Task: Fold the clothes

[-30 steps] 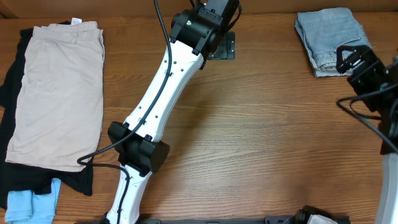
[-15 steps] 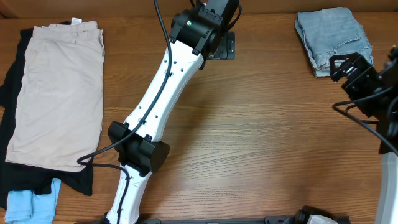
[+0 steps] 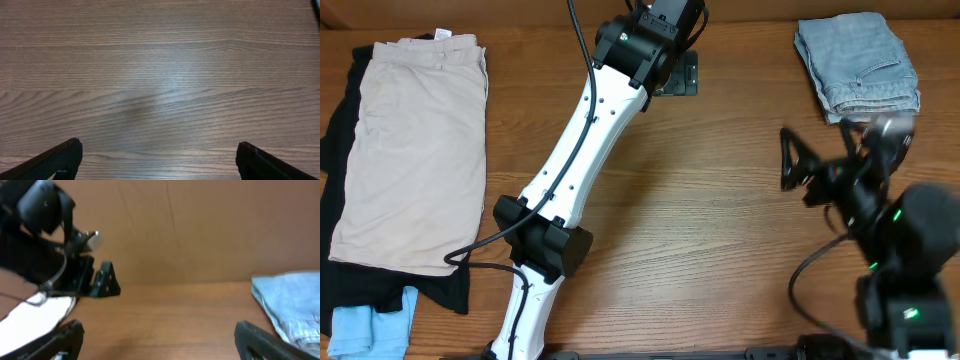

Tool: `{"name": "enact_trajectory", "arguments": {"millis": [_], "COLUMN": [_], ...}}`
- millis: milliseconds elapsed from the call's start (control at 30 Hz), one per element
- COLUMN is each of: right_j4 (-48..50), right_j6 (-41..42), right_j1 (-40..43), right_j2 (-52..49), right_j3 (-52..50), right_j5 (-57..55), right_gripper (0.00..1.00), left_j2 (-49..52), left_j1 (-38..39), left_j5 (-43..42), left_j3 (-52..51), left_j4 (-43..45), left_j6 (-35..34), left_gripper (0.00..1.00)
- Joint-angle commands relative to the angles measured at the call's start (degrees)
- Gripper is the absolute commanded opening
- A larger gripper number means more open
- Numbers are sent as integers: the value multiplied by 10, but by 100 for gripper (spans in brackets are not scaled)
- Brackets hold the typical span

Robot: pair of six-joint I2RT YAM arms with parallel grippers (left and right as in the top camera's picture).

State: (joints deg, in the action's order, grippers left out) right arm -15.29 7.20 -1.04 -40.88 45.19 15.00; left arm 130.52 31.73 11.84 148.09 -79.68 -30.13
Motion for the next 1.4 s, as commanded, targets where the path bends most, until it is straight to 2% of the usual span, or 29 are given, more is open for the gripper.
{"name": "enact_trajectory", "arguments": {"millis": [0,167,333,667,1367], "right_j4": [84,202,202,118,120], "right_j6": [-13,-12,-13,-12,-12], "right_j1": [-14,-16,-16,-16,-16], "right_j2": [73,194,299,405,407], "right_j3": [-139,-319,-413,-447,-447], "right_j5": [-15,-19,-15,-4,-4], "right_gripper": [100,100,100,100,100], "left_j2": [-4,-4,-4,-4,-4], "left_j1": [-3,-3,-3,-3,-3], "left_j5": [7,7,7,7,7], "left_j3": [-7,-7,-7,-7,-7], "left_j4": [0,0,0,0,0], "left_j6": [-12,-12,-12,-12,-12], "left_gripper": [100,100,100,99,100]}}
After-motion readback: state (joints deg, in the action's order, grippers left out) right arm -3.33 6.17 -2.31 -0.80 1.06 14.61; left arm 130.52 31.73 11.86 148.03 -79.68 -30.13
